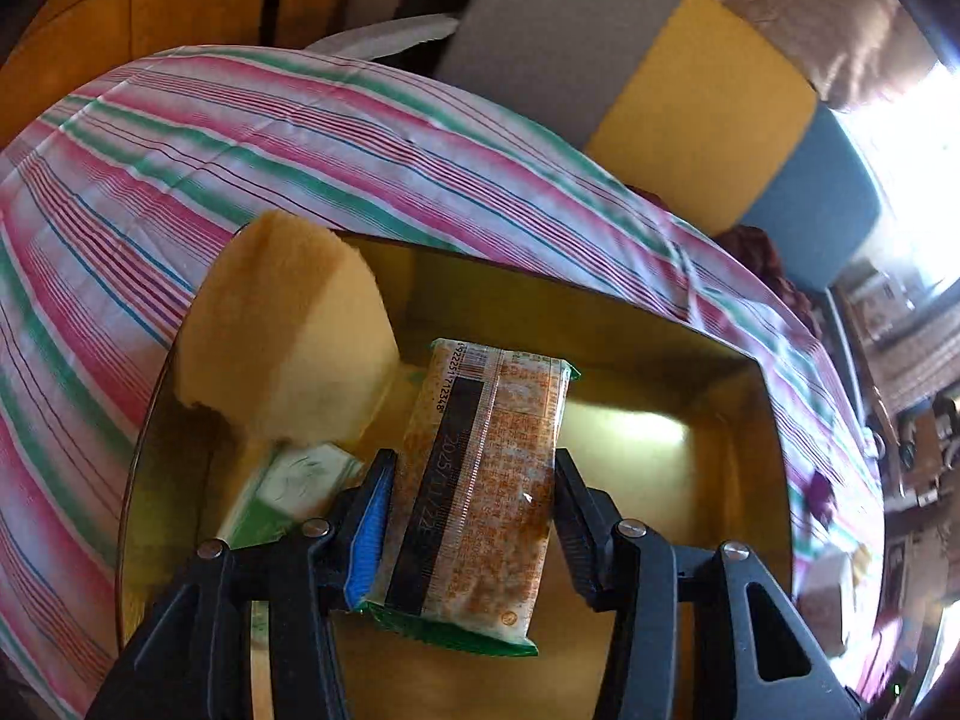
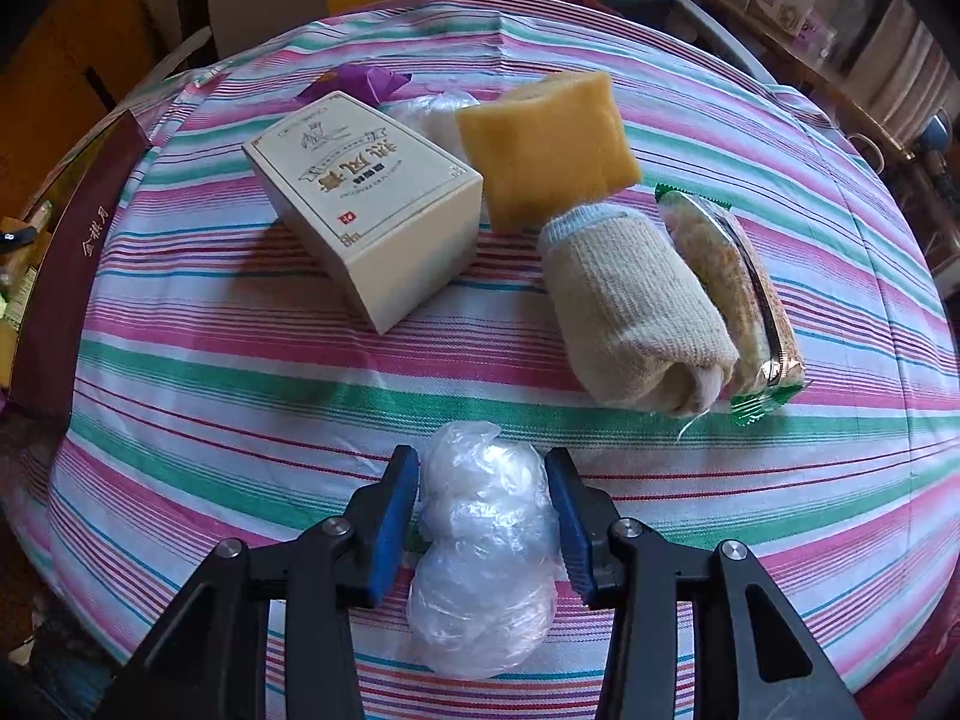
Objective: Organize objects
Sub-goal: 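Carry the cracker packet into the gold tray and release it with the left tool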
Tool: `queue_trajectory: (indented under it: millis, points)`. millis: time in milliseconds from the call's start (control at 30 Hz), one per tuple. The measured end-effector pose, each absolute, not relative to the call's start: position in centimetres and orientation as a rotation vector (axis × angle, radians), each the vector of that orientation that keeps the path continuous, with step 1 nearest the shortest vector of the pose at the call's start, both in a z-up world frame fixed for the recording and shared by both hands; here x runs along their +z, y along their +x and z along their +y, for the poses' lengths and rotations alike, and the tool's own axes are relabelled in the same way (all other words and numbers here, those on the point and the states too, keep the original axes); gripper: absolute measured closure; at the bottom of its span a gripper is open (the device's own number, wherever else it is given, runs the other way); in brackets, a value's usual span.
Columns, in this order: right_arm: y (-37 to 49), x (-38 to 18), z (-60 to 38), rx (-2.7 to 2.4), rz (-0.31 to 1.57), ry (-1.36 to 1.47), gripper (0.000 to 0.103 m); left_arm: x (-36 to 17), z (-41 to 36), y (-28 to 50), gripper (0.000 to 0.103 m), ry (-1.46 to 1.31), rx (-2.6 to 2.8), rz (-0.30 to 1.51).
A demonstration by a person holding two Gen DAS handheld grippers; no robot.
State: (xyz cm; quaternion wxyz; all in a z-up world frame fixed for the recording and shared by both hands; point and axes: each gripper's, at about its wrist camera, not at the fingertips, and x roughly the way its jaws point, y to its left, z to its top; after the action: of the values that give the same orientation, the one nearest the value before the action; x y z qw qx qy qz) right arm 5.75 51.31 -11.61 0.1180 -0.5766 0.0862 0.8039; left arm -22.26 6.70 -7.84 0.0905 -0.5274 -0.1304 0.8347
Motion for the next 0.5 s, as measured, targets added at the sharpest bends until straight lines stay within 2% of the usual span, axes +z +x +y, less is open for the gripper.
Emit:
queue_trajectory:
  millis: [267,500]
  points:
    - [5.8,-11.7,51.6,2.354,0.246,-1.682,0.057,-8.8,7.3,-24.6,0.053,-1.610,2.550,-0.281]
    - [6.2,-11.8,51.4,2.354,0.243,-1.681,0.057,-7.0,6.8,-22.8,0.053,-1.565,2.562,-0.253]
